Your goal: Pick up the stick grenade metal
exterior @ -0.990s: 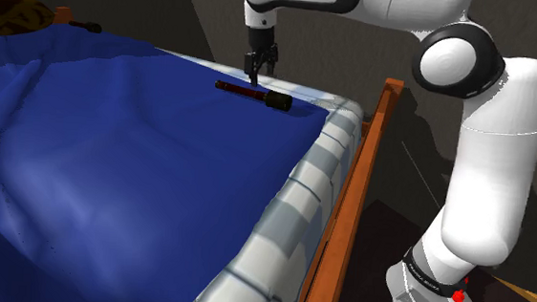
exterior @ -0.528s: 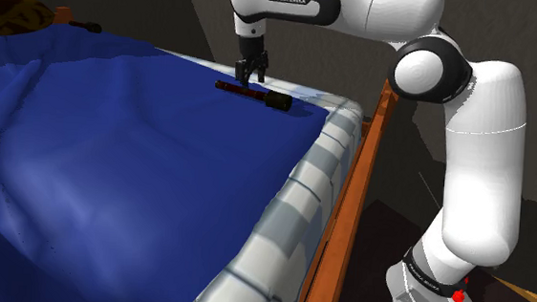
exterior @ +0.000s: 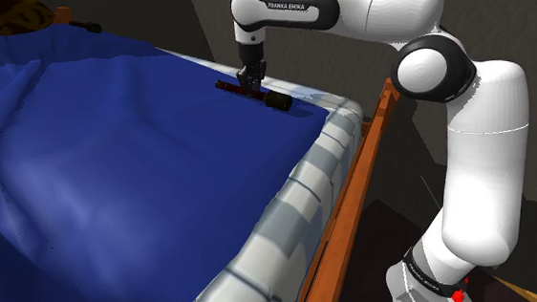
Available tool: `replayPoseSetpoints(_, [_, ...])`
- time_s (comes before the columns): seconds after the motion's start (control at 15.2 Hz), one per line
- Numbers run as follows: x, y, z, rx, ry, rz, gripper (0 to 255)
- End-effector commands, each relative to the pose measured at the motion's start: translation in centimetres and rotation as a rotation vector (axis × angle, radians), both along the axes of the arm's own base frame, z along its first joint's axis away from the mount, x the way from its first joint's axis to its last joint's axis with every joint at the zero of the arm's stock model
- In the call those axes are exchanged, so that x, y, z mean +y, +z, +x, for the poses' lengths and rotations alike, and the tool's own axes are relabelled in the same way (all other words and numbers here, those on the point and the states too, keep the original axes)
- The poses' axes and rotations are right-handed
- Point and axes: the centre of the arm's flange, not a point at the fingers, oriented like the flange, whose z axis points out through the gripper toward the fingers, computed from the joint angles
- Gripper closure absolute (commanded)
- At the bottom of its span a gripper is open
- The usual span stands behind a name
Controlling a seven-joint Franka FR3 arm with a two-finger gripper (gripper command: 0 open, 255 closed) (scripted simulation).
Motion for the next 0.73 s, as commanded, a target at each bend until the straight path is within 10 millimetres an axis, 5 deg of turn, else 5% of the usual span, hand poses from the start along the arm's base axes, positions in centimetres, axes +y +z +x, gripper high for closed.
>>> replayPoseSetpoints(0.0, [0.0,-0.1,0.0,0.001,0.0,0.0,255])
replayPoseSetpoints(0.33, [0.0,0.0,0.0,0.001,0.0,0.0,255])
replayPoseSetpoints(0.66, [0.0,2.6,0.0,0.001,0.0,0.0,255])
